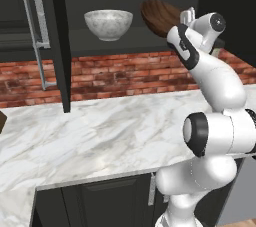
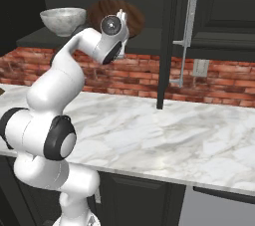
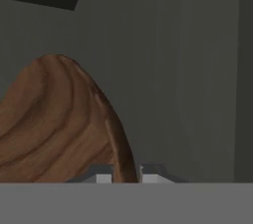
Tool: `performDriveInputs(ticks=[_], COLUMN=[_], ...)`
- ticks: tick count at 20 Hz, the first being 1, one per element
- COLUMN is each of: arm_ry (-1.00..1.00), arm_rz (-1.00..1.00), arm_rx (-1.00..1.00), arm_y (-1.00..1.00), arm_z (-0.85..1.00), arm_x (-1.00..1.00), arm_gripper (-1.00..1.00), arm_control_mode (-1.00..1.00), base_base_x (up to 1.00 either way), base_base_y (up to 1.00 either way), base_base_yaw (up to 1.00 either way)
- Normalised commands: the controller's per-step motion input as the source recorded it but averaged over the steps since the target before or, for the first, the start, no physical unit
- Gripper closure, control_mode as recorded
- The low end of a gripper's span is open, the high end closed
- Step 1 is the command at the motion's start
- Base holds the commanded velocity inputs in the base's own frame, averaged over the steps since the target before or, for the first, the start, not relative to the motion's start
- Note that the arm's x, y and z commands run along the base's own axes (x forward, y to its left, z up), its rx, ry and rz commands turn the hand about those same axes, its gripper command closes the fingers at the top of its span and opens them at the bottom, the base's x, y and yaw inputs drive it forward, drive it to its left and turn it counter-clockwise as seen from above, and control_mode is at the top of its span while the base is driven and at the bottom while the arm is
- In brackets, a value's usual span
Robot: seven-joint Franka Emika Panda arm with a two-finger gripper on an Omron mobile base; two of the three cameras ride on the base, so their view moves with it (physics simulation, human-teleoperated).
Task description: Open the cabinet. Pick the bowls from the counter and place them in the cabinet. Then close the cabinet.
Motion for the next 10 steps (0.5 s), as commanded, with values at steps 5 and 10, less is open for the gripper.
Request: performDriveInputs(ticks=[5,10], arm_ry=[-0.17,-0.17], arm_rz=[-0.03,-0.06], arm_rx=[0.07,0.09], arm_y=[-0.07,-0.2], arm_z=[0.37,0.32], arm_x=[-0.4,-0.67], arm_gripper=[-1.0,-1.0], arm_control_mode=[-1.0,-1.0], base_base_x=[0.0,0.0], base_base_y=[0.0,0.0], base_base_yaw=[0.0,0.0])
